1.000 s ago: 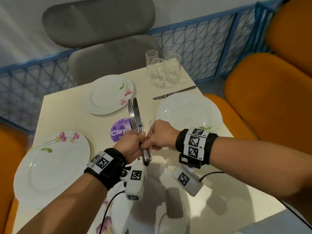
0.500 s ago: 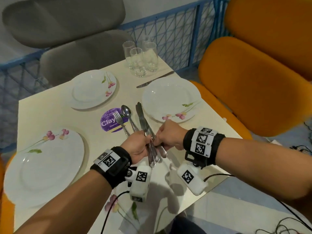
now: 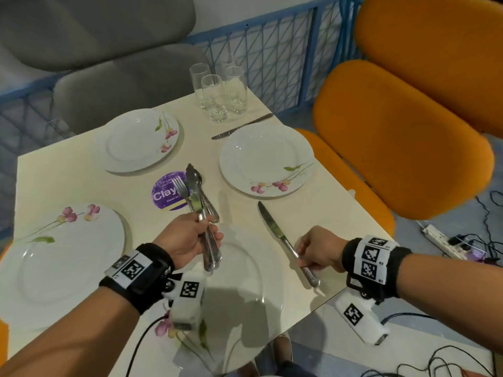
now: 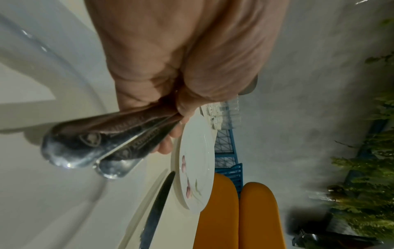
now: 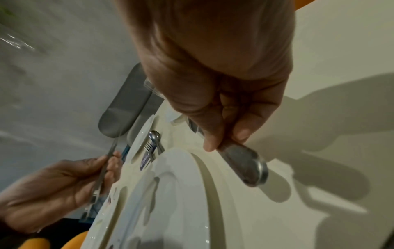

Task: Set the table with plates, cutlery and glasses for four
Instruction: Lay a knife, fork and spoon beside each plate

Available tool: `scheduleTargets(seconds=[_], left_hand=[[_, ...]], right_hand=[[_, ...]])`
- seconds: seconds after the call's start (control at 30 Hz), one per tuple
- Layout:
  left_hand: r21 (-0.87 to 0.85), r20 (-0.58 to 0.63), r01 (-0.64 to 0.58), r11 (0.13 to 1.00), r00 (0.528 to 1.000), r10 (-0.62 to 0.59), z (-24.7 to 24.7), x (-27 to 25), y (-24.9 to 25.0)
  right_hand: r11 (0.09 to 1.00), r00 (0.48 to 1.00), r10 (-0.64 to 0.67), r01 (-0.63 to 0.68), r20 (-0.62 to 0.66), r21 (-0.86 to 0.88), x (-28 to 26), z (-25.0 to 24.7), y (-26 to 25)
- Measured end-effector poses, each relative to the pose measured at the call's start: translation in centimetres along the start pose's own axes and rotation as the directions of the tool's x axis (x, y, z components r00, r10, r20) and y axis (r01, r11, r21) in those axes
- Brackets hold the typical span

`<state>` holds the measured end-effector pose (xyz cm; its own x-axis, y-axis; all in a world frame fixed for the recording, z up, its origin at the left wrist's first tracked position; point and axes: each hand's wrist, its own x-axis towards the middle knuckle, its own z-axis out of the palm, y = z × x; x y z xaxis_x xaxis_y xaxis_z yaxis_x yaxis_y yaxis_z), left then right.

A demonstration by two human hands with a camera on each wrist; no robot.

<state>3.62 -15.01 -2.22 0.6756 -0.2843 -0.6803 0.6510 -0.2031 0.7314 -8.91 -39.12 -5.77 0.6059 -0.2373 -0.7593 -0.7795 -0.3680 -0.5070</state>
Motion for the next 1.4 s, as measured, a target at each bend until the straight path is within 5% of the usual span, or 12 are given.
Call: scheduleTargets(seconds=[1.4], left_hand=[[-0.14,-0.088,-0.04,0.989,0.996,0.028,-3.2,-1.3,-1.1]], right_hand=[[0.937,0.995,-0.095,0.081,-0.022,-0.34,0.2,1.9,0.5]])
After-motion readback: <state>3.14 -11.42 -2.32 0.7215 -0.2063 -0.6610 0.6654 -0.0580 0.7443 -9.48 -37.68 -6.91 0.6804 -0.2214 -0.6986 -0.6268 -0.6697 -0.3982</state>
